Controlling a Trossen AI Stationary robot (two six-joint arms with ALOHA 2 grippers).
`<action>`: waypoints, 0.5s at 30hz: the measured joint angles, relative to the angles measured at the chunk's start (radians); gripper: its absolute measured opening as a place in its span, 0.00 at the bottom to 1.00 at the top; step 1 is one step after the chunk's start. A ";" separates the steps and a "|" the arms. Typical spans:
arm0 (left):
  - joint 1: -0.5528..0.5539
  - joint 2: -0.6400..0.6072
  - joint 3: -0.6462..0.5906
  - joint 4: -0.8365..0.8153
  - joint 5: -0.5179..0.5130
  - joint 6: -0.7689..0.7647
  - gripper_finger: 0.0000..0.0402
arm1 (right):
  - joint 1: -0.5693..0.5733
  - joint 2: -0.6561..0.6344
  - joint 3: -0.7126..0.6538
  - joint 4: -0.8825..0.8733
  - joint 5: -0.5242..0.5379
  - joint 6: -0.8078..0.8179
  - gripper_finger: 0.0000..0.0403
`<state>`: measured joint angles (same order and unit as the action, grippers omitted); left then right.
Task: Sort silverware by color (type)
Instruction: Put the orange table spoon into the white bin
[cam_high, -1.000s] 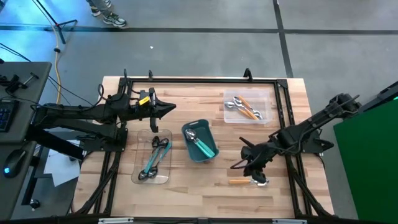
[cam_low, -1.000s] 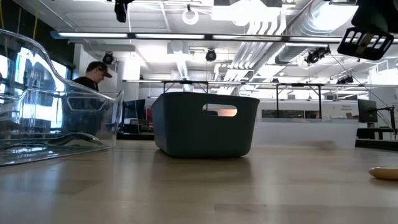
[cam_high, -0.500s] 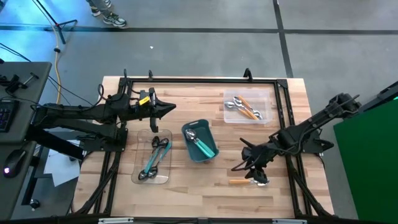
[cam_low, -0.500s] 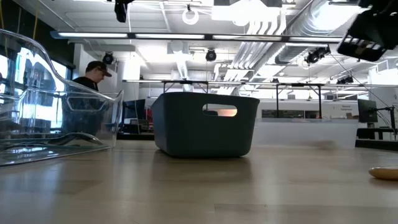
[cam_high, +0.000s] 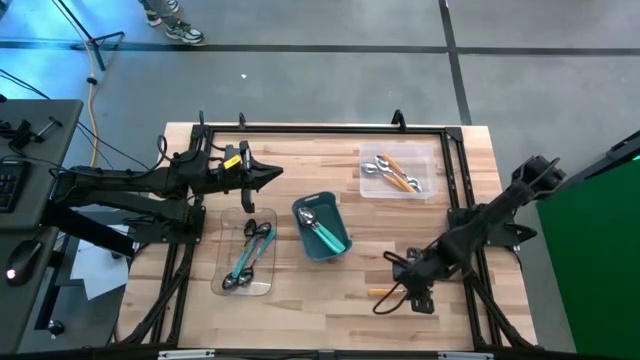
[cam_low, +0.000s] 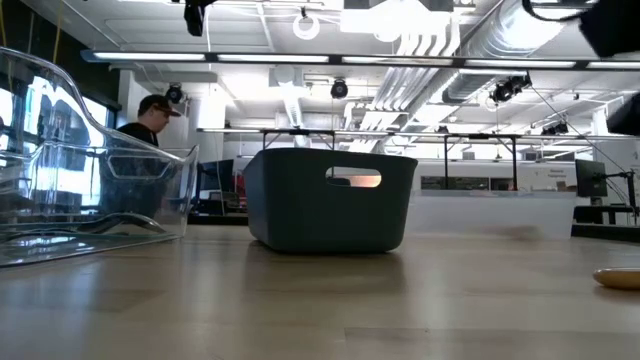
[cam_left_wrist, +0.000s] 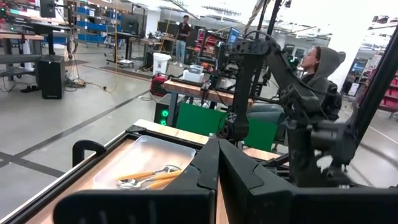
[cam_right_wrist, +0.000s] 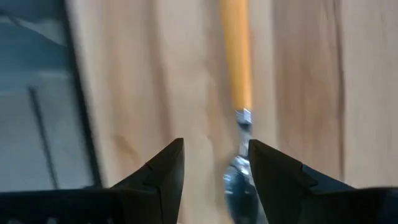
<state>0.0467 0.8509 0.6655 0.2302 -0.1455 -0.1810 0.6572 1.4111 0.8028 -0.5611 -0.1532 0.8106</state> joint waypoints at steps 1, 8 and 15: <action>0.000 0.000 0.000 0.000 0.000 0.000 0.00 | 0.000 0.019 0.000 -0.015 0.000 0.000 0.40; 0.000 0.000 0.000 -0.001 0.000 0.000 0.00 | 0.000 0.121 0.000 -0.026 0.044 -0.005 0.40; 0.000 0.000 0.000 -0.001 0.000 0.000 0.00 | 0.014 0.182 0.000 -0.002 0.040 -0.007 0.40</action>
<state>0.0466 0.8509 0.6655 0.2291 -0.1455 -0.1814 0.6709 1.5932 0.8028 -0.5630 -0.1131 0.8036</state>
